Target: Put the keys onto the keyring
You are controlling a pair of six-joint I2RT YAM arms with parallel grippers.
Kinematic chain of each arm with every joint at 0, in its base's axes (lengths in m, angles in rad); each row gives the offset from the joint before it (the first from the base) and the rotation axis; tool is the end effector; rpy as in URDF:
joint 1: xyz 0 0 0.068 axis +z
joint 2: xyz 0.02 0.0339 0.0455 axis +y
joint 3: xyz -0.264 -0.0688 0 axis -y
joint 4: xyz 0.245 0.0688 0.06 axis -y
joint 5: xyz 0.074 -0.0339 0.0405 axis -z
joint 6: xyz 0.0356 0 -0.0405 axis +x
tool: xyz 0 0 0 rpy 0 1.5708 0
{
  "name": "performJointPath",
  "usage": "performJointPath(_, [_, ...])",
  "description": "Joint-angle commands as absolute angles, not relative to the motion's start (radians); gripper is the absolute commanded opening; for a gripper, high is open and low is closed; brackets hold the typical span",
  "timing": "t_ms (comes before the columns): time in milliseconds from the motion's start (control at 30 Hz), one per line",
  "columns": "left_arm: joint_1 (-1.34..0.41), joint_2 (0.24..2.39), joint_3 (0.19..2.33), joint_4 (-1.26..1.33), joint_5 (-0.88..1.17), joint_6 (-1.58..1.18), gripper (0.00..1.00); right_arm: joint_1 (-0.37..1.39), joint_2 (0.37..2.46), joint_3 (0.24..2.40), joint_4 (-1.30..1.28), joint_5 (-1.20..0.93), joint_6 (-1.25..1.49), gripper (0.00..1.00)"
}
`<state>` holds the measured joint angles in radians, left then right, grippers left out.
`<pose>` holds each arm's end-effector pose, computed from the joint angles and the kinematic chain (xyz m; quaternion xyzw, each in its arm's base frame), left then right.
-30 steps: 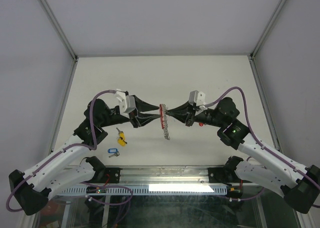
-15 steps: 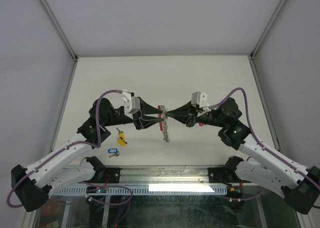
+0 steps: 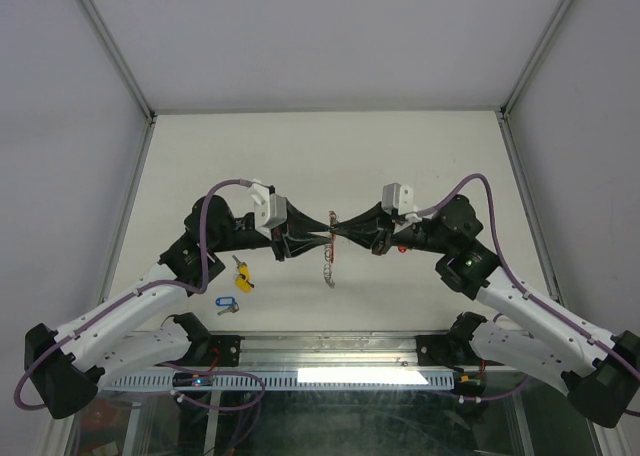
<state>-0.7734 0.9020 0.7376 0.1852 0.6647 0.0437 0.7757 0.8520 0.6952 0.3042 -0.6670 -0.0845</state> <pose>0.1348 -0.1623 0.3418 0.4767 0.5144 -0.4542 0.5494 0.1262 0.1546 0.3482 -0.4826 0.4576 0.4436 0.6008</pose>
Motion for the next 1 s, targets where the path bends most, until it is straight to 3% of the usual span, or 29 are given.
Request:
performJointPath(0, [-0.784, 0.902, 0.786, 0.219, 0.681, 0.063, 0.26, 0.773, 0.863, 0.719, 0.376, -0.677, -0.074, 0.00])
performJointPath(400, [-0.789, 0.916, 0.788, 0.222, 0.678, 0.067, 0.20, 0.773, 0.876, 0.727, 0.369, -0.698, -0.071, 0.00])
performJointPath(567, [-0.791, 0.909, 0.789, 0.220, 0.649, 0.085, 0.00, 0.773, 0.876, 0.729, 0.352, -0.715, -0.077, 0.00])
performJointPath(667, [-0.791, 0.899, 0.785, 0.205, 0.653, 0.111, 0.01, 0.773, 0.869, 0.729, 0.342, -0.719, -0.082, 0.00])
performJointPath(700, [-0.791, 0.894, 0.784, 0.200, 0.665, 0.121, 0.08, 0.774, 0.868, 0.729, 0.340, -0.721, -0.083, 0.00])
performJointPath(833, [-0.792, 0.881, 0.777, 0.191, 0.681, 0.178, 0.00, 0.773, 0.868, 0.729, 0.335, -0.726, -0.084, 0.00])
performJointPath(967, [-0.792, 0.897, 0.796, 0.159, 0.701, 0.229, 0.00, 0.773, 0.875, 0.732, 0.338, -0.737, -0.081, 0.00])
